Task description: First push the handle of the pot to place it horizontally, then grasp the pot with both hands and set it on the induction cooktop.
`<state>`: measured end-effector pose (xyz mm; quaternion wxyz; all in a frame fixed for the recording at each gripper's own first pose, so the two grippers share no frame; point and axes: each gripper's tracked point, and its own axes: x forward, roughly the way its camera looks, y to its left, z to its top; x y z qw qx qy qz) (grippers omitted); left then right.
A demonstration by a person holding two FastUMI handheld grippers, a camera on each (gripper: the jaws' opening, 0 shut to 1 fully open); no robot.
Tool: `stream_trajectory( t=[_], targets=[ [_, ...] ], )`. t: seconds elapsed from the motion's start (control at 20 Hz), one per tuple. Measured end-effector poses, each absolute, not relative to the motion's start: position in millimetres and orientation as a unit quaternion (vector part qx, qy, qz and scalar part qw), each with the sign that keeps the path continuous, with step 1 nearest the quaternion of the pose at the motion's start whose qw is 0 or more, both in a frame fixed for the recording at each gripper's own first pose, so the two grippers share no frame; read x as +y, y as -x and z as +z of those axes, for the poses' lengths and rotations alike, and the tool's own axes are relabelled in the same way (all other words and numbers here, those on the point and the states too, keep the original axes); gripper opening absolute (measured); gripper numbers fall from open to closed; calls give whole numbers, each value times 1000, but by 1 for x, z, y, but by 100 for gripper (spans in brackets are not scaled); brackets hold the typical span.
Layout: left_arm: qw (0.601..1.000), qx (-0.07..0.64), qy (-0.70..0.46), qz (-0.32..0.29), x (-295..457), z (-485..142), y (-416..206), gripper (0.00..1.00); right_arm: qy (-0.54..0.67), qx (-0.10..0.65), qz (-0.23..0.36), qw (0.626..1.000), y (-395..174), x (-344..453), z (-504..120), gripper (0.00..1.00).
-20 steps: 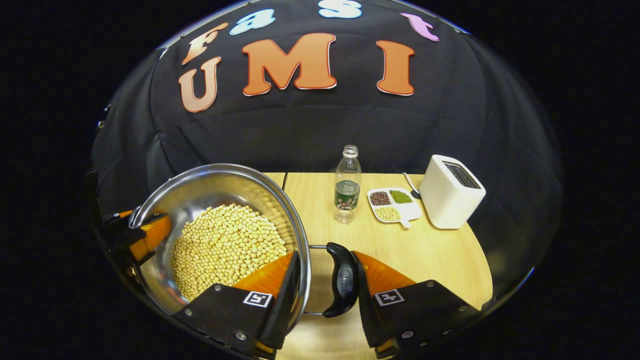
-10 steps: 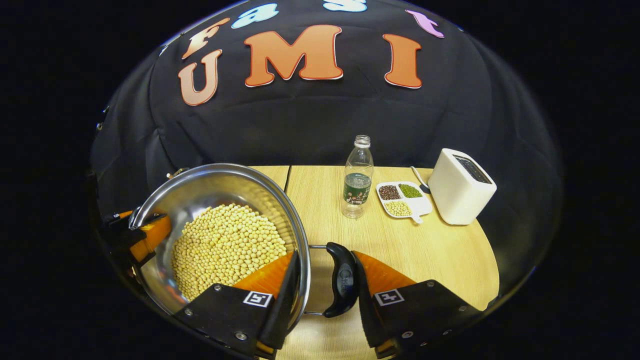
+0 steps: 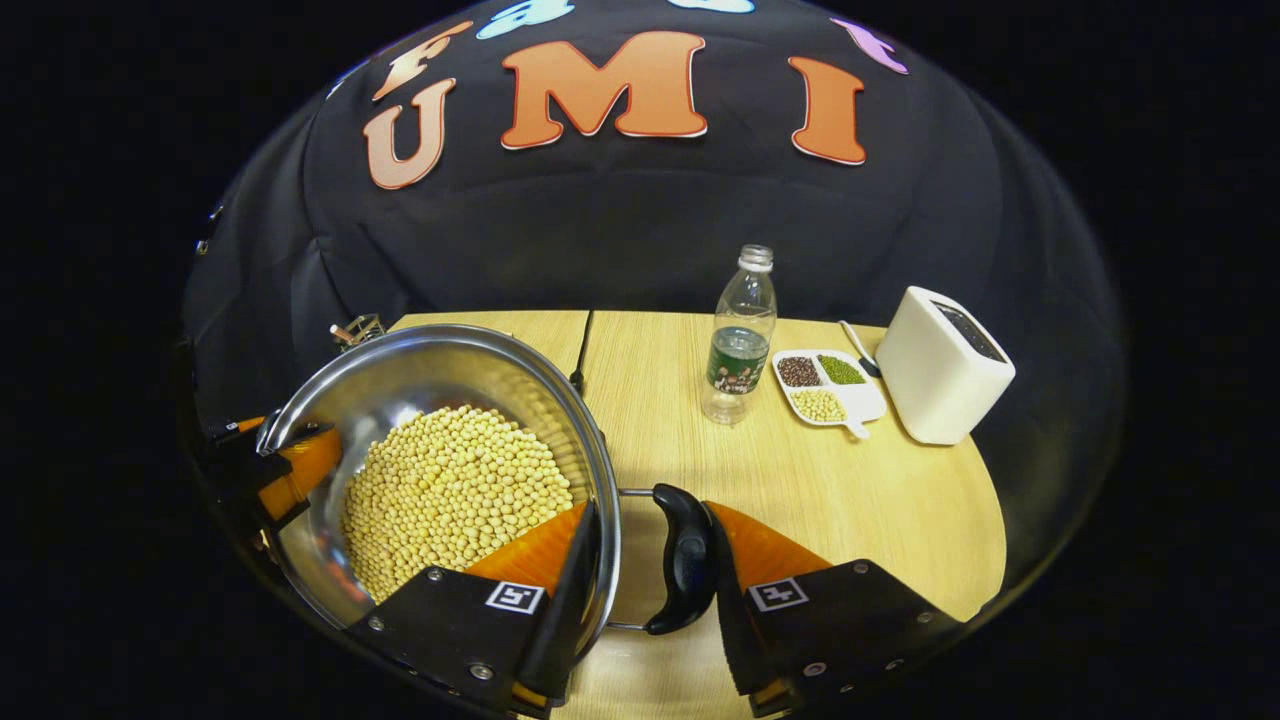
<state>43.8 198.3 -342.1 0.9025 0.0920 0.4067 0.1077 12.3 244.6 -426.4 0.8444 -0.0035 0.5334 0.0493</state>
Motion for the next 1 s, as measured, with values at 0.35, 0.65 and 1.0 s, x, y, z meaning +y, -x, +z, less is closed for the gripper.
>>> stream_trajectory(
  t=[0.35, 0.65, 1.0],
  targets=[
    [890, 430, -98, 113, 214, -364, -40, 85, 2, 552, 63, 831, -8, 258, -452, 60],
    [884, 440, -102, 117, 225, -376, -36, 89, 5, 561, 70, 825, -6, 269, -468, 60],
    [880, 450, -101, 109, 224, -384, -36, 85, 18, 563, 72, 823, -7, 274, -473, 60]
  ],
)
